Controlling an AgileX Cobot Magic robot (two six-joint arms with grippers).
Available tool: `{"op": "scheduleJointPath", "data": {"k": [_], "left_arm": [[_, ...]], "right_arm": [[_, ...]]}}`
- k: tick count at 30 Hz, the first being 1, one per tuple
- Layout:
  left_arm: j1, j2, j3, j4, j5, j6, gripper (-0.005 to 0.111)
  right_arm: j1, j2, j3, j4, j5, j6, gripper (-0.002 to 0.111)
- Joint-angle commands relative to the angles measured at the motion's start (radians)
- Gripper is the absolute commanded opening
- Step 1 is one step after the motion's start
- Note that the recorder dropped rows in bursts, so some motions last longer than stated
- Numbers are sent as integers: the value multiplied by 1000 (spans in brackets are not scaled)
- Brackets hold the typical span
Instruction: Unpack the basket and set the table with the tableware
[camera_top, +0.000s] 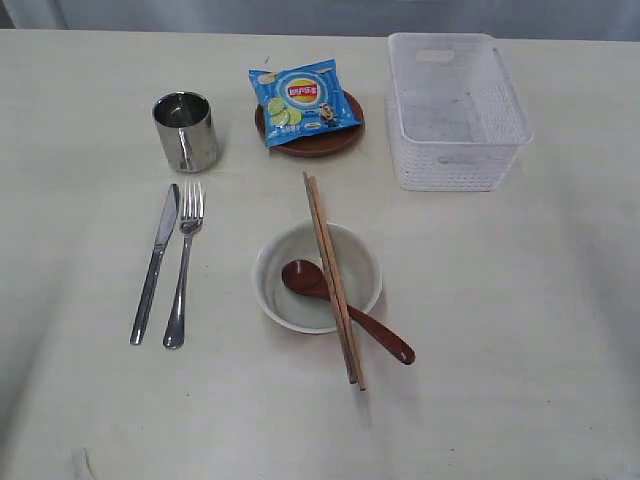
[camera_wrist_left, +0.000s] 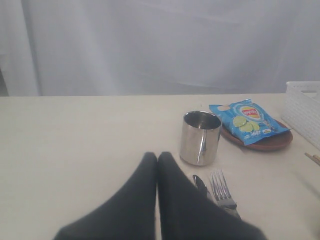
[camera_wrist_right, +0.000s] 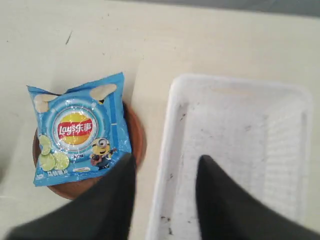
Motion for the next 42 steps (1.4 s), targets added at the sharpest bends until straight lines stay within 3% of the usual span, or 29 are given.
{"op": "scheduleJointPath", "data": {"k": [1, 2, 6, 8, 12, 21, 32, 35, 42], "left_arm": [[-1, -4, 3, -4, -6, 0, 0], [-1, -4, 3, -4, -6, 0, 0], [-1, -4, 3, -4, -6, 0, 0], [-1, -4, 3, -4, -6, 0, 0], [-1, -4, 3, -4, -6, 0, 0], [-1, -4, 3, -4, -6, 0, 0], [-1, -4, 3, -4, -6, 0, 0], [-1, -4, 3, -4, -6, 0, 0], [-1, -4, 3, -4, -6, 0, 0]], "right_arm": [[-8, -139, 66, -29, 20, -85, 2], [-8, -165, 104, -18, -21, -73, 2], [50, -510, 723, 58, -644, -128, 2], [57, -671, 959, 58, -844, -126, 2], [57, -889, 1212, 58, -889, -126, 2], [75, -1063, 1335, 60, -889, -124, 2], [60, -1238, 1340, 37, -882, -125, 2], [1, -1315, 1340, 37, -890, -125, 2], [-274, -1512, 1490, 105, -889, -125, 2]]}}
